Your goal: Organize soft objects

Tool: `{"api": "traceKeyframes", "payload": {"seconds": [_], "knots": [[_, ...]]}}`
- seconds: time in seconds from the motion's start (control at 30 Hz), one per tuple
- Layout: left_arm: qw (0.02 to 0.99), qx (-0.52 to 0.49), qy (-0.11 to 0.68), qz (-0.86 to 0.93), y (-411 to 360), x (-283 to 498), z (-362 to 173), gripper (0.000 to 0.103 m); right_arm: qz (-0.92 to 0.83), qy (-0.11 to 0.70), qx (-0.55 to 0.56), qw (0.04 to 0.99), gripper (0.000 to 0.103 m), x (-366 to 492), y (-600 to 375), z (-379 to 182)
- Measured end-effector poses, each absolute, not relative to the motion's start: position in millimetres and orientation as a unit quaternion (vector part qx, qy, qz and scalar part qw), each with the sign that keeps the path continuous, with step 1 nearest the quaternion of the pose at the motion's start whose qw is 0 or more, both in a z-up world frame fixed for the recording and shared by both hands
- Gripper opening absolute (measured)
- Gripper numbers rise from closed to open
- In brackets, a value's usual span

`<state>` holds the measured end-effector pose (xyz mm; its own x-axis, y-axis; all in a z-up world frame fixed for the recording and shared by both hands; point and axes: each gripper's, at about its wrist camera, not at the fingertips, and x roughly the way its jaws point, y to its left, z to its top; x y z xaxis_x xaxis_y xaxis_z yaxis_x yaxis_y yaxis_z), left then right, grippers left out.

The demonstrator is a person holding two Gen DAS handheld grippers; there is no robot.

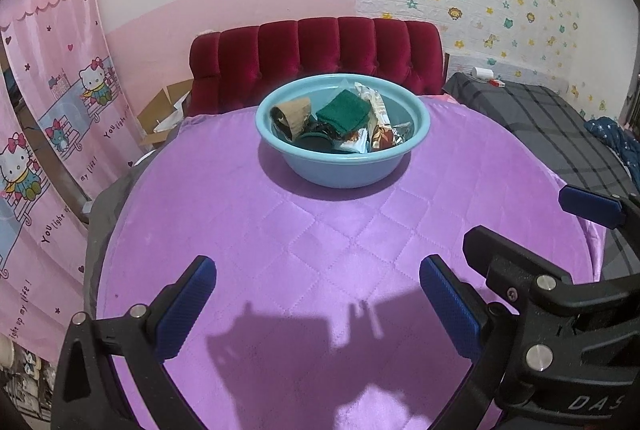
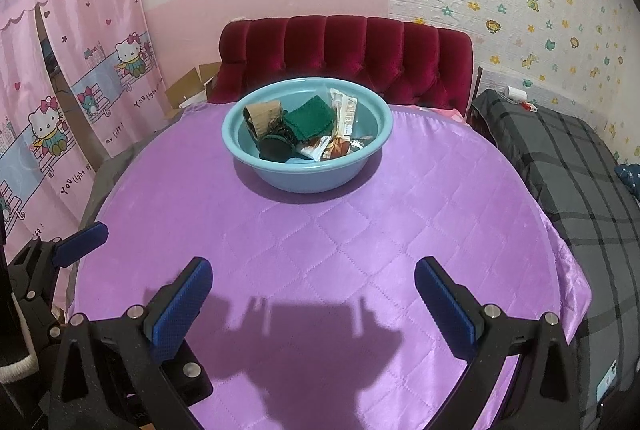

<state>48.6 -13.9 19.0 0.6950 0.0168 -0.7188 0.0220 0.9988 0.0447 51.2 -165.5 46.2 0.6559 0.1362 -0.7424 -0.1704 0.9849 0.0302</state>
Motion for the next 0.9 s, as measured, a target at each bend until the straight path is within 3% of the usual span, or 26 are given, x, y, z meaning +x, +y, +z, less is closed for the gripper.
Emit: {"api": "traceKeyframes", "payload": {"seconds": [0.9], "knots": [[0.921, 0.026, 0.388, 0.003, -18.4, 44.0, 22.5, 0.103, 0.094, 0.400, -0.017, 0.912, 0.103, 43.9, -171.8, 50.5]]}}
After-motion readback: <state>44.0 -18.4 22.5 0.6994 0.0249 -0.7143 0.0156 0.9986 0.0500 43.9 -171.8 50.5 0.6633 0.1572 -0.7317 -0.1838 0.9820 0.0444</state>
